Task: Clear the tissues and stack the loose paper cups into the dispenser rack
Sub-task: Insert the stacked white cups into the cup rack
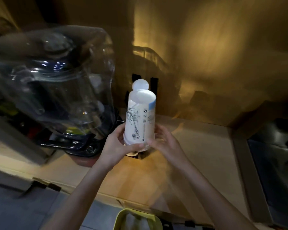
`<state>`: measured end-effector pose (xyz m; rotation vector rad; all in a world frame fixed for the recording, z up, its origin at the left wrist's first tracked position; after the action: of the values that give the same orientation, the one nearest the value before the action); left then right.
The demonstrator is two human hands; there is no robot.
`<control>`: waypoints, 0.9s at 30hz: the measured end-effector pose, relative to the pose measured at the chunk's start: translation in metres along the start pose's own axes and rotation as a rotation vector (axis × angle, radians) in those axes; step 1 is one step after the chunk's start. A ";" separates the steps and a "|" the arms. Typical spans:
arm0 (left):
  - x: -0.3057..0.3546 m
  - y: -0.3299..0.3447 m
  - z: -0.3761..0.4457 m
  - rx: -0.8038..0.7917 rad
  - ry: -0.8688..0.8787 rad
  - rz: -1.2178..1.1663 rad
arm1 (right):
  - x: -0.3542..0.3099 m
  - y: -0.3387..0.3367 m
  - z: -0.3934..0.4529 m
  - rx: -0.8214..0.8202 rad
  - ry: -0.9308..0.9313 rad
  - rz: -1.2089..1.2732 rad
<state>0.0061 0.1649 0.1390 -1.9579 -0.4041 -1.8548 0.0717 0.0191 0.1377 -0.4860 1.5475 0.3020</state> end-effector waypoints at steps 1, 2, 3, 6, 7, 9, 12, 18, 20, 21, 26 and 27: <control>0.001 -0.007 -0.002 0.017 0.035 0.040 | -0.002 0.010 0.001 -0.020 -0.006 -0.016; 0.001 -0.014 -0.003 0.036 0.064 0.082 | -0.003 0.018 0.002 -0.029 -0.011 -0.040; 0.001 -0.019 -0.005 0.049 0.087 0.123 | -0.003 0.025 0.003 -0.025 -0.022 -0.074; -0.003 -0.032 -0.010 0.031 0.118 0.209 | -0.003 0.040 0.006 0.021 -0.087 -0.130; -0.003 -0.035 -0.012 0.004 0.126 0.254 | -0.003 0.044 0.007 0.039 -0.103 -0.156; 0.002 -0.042 -0.012 -0.046 0.161 0.335 | -0.002 0.050 0.006 0.067 -0.132 -0.230; 0.018 -0.054 -0.014 -0.062 0.241 0.374 | 0.001 0.055 0.008 0.106 -0.167 -0.332; 0.058 -0.058 -0.021 0.060 0.443 0.526 | 0.022 0.058 0.013 0.113 -0.179 -0.440; 0.058 -0.055 -0.018 0.091 0.477 0.590 | 0.024 0.058 0.014 0.109 -0.180 -0.436; 0.058 -0.054 -0.017 0.107 0.482 0.600 | 0.026 0.058 0.014 0.105 -0.177 -0.434; 0.053 -0.051 -0.013 0.157 0.481 0.631 | 0.035 0.060 0.018 0.079 -0.138 -0.467; 0.051 -0.050 -0.012 0.161 0.474 0.633 | 0.036 0.060 0.019 0.071 -0.132 -0.472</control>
<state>-0.0248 0.1993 0.1947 -1.2703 0.1905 -1.7044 0.0597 0.0759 0.0950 -0.7404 1.2663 -0.0837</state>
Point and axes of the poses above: each hand's wrist, its own z-axis towards the middle knuckle, its own y-axis out of the palm, x = y × z, the point moved 6 cm from there along z, towards the middle knuckle, and after that the axes turned 8 degrees about x, right-handed, at the moved point
